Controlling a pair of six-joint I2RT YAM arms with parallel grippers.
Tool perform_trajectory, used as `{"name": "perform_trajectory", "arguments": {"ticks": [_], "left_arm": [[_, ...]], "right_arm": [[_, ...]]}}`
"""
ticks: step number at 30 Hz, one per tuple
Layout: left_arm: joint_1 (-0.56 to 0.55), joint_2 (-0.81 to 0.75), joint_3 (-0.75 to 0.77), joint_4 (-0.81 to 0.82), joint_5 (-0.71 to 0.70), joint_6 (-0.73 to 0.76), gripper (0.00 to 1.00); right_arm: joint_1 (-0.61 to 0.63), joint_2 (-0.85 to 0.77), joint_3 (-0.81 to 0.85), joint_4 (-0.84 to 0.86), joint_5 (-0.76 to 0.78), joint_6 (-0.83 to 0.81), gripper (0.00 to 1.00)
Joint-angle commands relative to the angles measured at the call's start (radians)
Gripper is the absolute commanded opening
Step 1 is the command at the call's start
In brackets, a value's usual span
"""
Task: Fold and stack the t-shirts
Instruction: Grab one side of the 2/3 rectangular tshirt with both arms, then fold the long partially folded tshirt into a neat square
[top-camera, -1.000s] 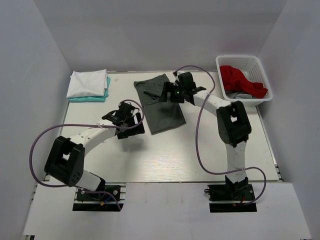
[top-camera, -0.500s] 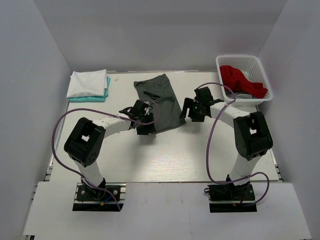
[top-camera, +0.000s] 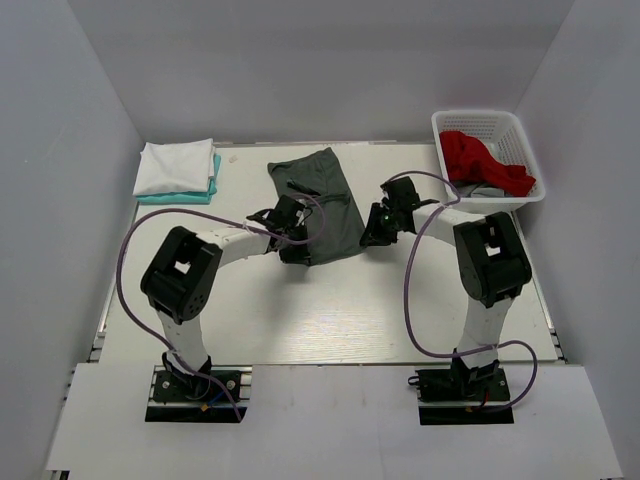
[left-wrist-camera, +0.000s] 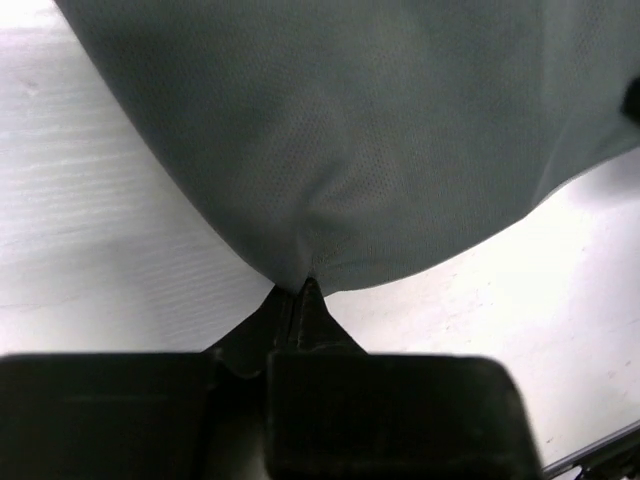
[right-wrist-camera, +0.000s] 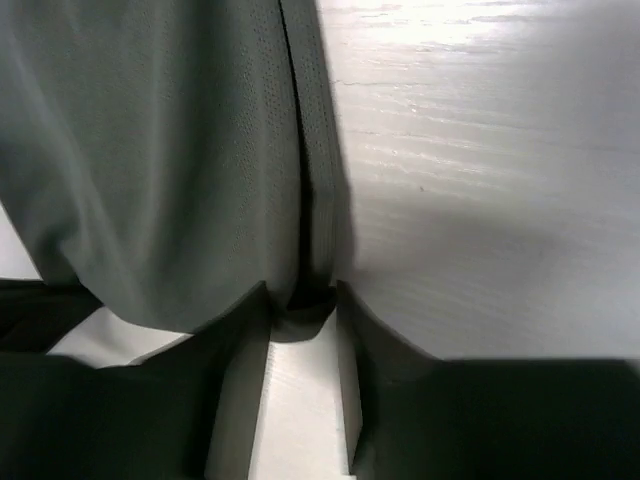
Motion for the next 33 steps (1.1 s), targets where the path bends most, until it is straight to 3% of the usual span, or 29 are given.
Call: {"name": "perform_trajectory", "arguments": {"ticks": [1, 4, 11, 17, 25, 33], "left_arm": [[-0.007, 0.032, 0.026, -0.059, -0.056, 0.003, 0.00], [-0.007, 0.025, 0.041, -0.085, -0.067, 0.002, 0.00], [-0.030, -0.180, -0.037, -0.282, -0.030, -0.010, 0.00], [-0.084, -0.418, -0.134, -0.413, 0.109, -0.001, 0.00], [-0.127, -0.624, -0.111, -0.463, 0.208, 0.007, 0.00], [-0.127, -0.658, -0.025, -0.496, 0.114, 0.045, 0.00]], "right_arm": [[0.001, 0.055, 0.036, -0.017, -0.003, -0.002, 0.26], [0.008, 0.031, 0.014, -0.013, -0.022, -0.005, 0.00], [0.053, -0.196, -0.145, -0.152, -0.103, -0.068, 0.00], [0.113, -0.400, -0.285, -0.359, -0.216, -0.154, 0.00], [0.127, -0.652, -0.214, -0.562, -0.263, -0.248, 0.00], [0.120, -0.674, -0.107, -0.565, -0.247, -0.238, 0.00]]}}
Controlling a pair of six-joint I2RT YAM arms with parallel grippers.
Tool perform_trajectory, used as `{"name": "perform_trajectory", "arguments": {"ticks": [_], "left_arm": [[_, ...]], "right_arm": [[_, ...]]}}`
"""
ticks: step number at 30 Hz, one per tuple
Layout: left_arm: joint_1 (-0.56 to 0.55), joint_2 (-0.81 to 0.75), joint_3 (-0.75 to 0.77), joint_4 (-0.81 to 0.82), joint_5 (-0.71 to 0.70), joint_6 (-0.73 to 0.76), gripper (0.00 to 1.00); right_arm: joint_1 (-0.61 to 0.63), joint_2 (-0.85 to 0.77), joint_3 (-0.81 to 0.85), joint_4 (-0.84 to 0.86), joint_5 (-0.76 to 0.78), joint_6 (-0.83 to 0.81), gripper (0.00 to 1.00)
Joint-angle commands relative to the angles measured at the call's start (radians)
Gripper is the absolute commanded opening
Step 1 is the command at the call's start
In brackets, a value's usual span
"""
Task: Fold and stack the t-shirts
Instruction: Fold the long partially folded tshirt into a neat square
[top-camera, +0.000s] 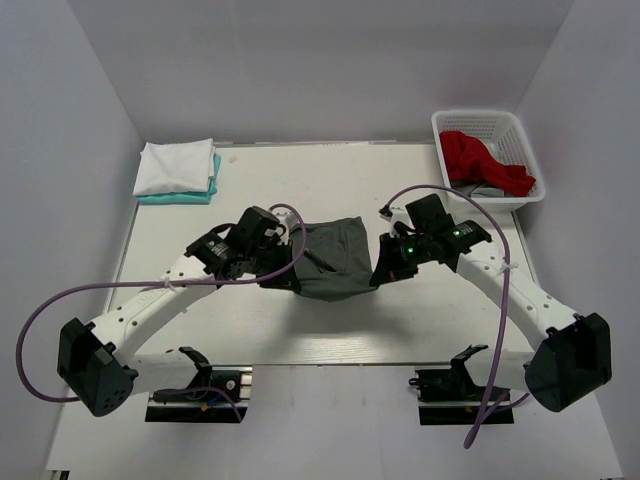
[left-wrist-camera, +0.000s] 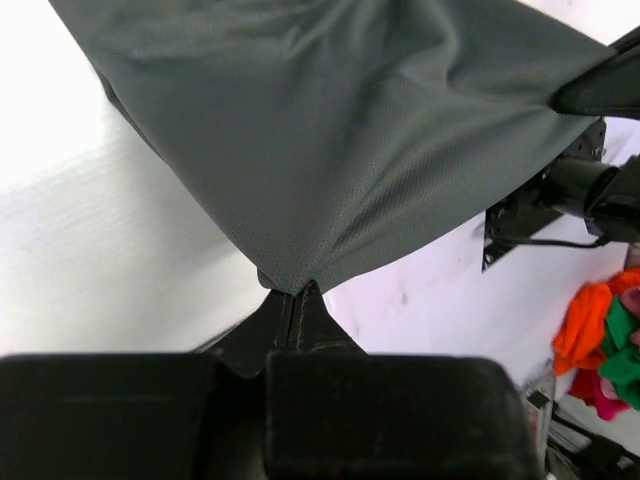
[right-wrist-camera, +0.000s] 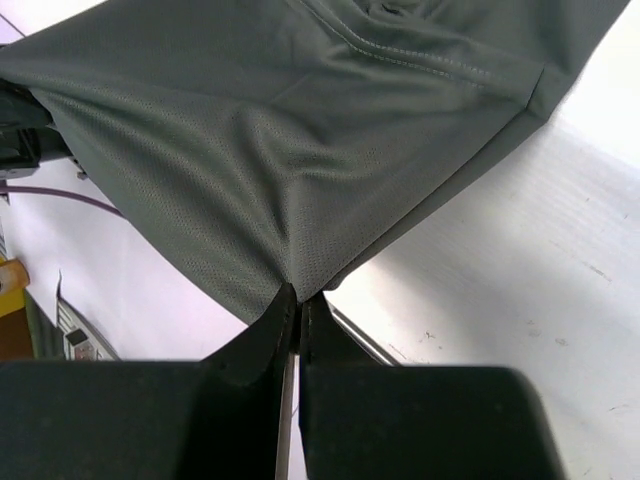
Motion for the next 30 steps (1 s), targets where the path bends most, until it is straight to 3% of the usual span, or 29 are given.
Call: {"name": "perform_trajectory", "arguments": {"ticks": [1, 7, 21, 30], "left_arm": [[0.011, -0.019, 0.058, -0.016, -0.074, 0.026, 0.00], [0.025, 0.018, 0.100, -0.001, -0.129, 0.026, 0.00], [0.056, 0.269, 0.278, 0.061, -0.494, -0.053, 0.00], [0.139, 0.409, 0.347, 0.099, -0.512, -0.034, 0.00]], "right_arm": [[-0.008, -0.014, 0.064, -0.022, 0.010, -0.015, 0.00], [-0.023, 0.031, 0.136, 0.001, 0.059, 0.005, 0.00], [-0.078, 0.233, 0.276, 0.214, 0.055, 0.086, 0.00], [-0.149, 0.497, 0.480, 0.211, -0.011, 0.085, 0.00]]}}
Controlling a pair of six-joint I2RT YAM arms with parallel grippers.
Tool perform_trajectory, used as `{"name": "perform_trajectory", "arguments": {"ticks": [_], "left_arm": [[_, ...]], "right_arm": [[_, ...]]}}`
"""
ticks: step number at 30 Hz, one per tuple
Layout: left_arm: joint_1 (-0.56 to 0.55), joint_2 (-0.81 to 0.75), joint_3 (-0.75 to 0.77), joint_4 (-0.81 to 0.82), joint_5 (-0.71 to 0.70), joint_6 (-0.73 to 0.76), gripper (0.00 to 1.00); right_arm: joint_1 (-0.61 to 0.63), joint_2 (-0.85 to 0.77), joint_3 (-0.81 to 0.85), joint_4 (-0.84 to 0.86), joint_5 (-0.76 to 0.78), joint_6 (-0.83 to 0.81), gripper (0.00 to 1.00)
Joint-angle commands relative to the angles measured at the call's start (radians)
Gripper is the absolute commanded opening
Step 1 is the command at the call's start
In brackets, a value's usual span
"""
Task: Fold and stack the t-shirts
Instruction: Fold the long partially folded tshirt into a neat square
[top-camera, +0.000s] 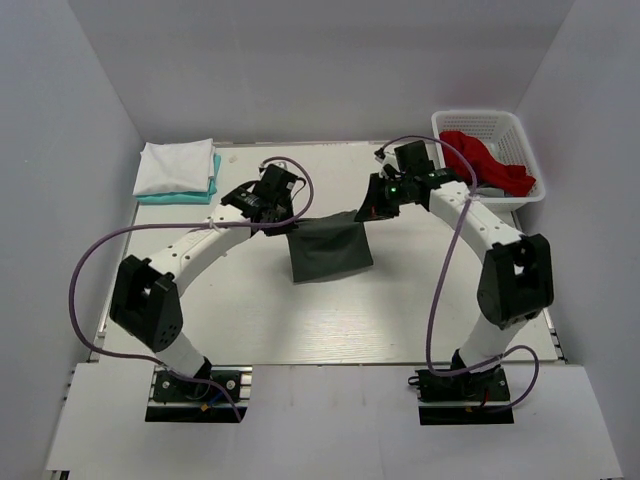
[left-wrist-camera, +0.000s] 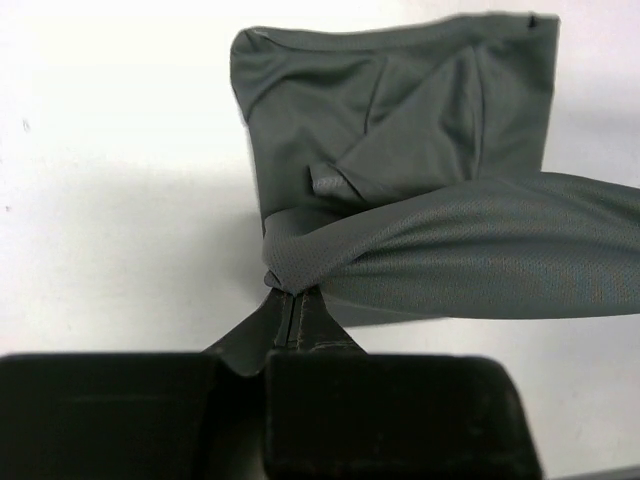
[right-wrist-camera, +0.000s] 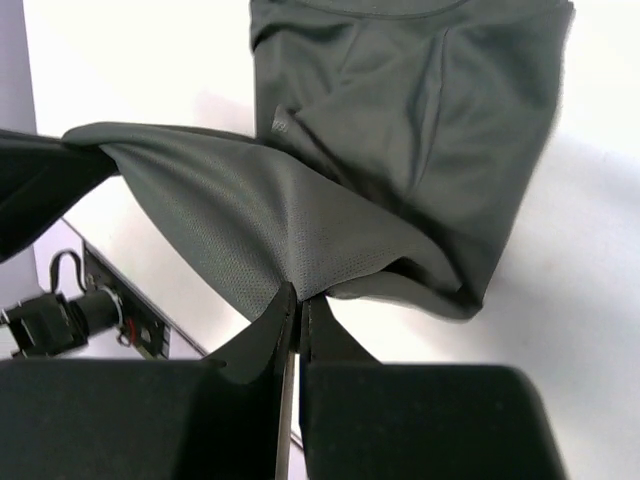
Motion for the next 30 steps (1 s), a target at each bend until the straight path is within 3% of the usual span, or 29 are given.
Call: {"name": "perform_trajectory", "arguments": {"ticks": [1, 6, 10, 18, 19, 20, 21, 22, 23, 25, 30], "left_arm": [[0.031, 0.040, 0.058, 0.027, -0.048, 0.009, 0.00], [0.094, 0.145, 0.114, 0.050, -0.025, 0.031, 0.00], [0.131, 0.270, 0.186, 0.064, -0.011, 0.041, 0.00], [0.172, 0.339, 0.198, 0.219, 0.038, 0.086, 0.00], [0.172, 0.362, 0.212, 0.219, 0.038, 0.098, 0.02], [0.183, 0.375, 0.227, 0.219, 0.038, 0.098, 0.13], [0.183, 0.385, 0.265, 0.198, 0.038, 0.098, 0.23], [0.192, 0.405, 0.285, 0.186, 0.023, 0.098, 0.46], [0.192, 0.405, 0.319, 0.170, 0.010, 0.098, 0.63], [0.192, 0.405, 0.319, 0.156, -0.004, 0.084, 1.00], [0.192, 0.329, 0.247, 0.156, 0.015, 0.046, 1.00]], "right_arm": [[-0.032, 0.075, 0.100, 0.009, -0.064, 0.006, 0.00], [-0.059, 0.279, 0.264, 0.001, -0.123, 0.016, 0.00], [-0.067, 0.385, 0.341, 0.067, -0.103, 0.048, 0.00], [-0.067, 0.549, 0.474, 0.126, -0.014, 0.052, 0.00], [-0.064, 0.573, 0.507, 0.119, -0.014, 0.041, 0.07], [-0.066, 0.587, 0.524, 0.119, -0.016, 0.033, 0.34], [-0.064, 0.589, 0.531, 0.131, -0.016, 0.032, 0.44], [-0.066, 0.587, 0.539, 0.133, -0.019, 0.033, 0.57], [-0.067, 0.584, 0.548, 0.147, -0.023, 0.019, 0.90], [-0.063, 0.575, 0.594, 0.126, 0.003, 0.004, 0.90], [-0.053, 0.479, 0.564, 0.098, 0.049, -0.024, 0.90]]}}
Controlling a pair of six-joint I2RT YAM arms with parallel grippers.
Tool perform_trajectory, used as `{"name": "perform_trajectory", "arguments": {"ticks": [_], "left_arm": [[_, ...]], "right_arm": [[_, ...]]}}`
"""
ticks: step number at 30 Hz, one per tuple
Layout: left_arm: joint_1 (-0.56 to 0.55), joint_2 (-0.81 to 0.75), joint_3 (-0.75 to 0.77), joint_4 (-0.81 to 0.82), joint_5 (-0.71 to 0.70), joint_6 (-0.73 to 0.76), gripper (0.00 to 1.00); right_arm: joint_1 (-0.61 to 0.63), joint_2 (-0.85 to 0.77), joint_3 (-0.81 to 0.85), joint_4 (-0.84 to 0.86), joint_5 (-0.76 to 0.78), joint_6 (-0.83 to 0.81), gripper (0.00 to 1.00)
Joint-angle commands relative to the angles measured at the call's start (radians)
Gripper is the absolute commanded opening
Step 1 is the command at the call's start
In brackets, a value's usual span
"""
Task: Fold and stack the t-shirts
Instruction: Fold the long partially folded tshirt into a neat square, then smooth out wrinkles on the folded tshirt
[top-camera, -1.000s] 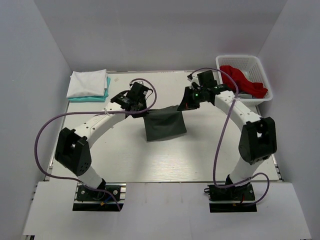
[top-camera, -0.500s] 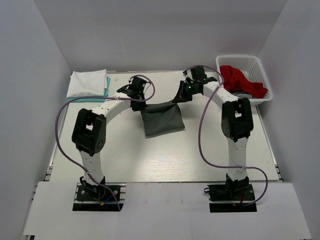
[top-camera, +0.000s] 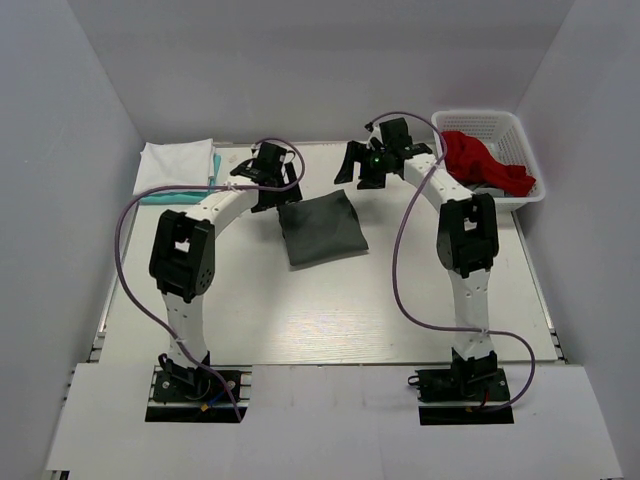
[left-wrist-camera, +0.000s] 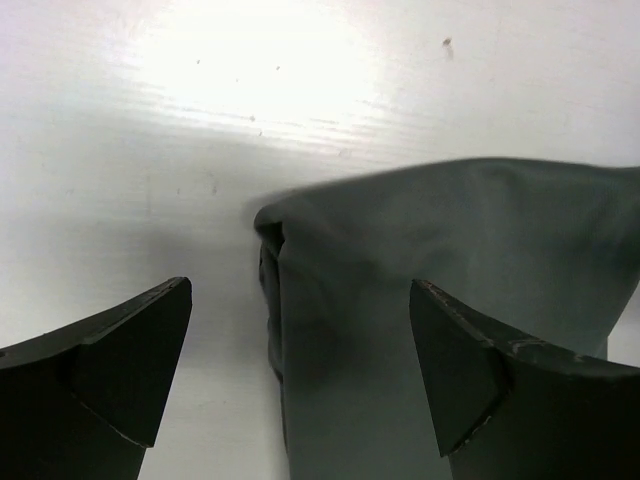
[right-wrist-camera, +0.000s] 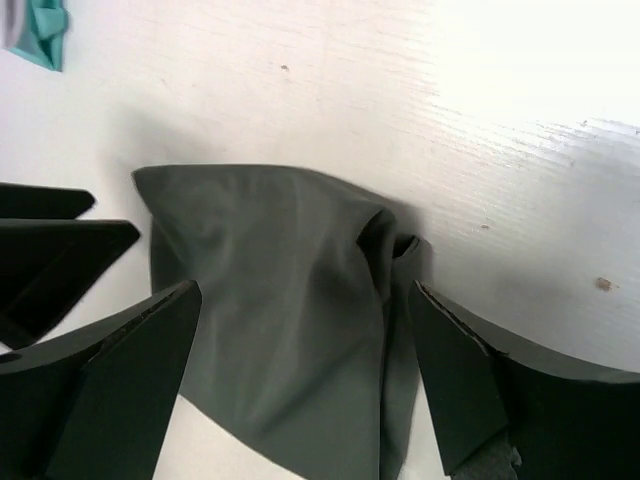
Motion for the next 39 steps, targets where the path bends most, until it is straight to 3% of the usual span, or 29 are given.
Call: {"name": "perform_trajectory", "arguments": {"ticks": [1, 6, 14, 17, 21, 27, 33, 39], "left_arm": [[-0.001, -0.111, -0.048, 0.010, 0.036, -0.020, 1.00], [-0.020, -0.186, -0.136, 0.127, 0.153, -0.020, 1.00], [-0.006, -0.085, -0.182, 0.288, 0.265, -0.020, 1.00], [-0.006, 0.004, -0.138, 0.272, 0.265, -0.020, 1.00], [0.022, 0.115, -0.056, 0.128, 0.176, -0.060, 1.00], [0.056, 0.135, -0.075, 0.130, 0.164, -0.060, 1.00], [0.065, 0.116, -0.026, 0.167, 0.208, -0.016, 1.00], [0.065, 0.008, 0.036, 0.112, 0.132, 0.032, 1.00]], "right_arm": [[0.016, -0.136, -0.096, 0.047, 0.021, -0.026, 0.90], [0.023, -0.222, -0.281, 0.198, -0.097, 0.011, 0.90], [0.050, -0.124, -0.287, 0.322, -0.239, 0.111, 0.90], [0.036, -0.072, -0.298, 0.364, -0.248, 0.155, 0.90], [0.026, 0.039, -0.240, 0.417, -0.271, 0.201, 0.90], [0.007, 0.171, -0.178, 0.362, -0.220, 0.240, 0.90], [0.020, 0.100, -0.155, 0.348, -0.216, 0.159, 0.90], [0.042, -0.108, -0.127, 0.284, -0.170, 0.047, 0.90]]}}
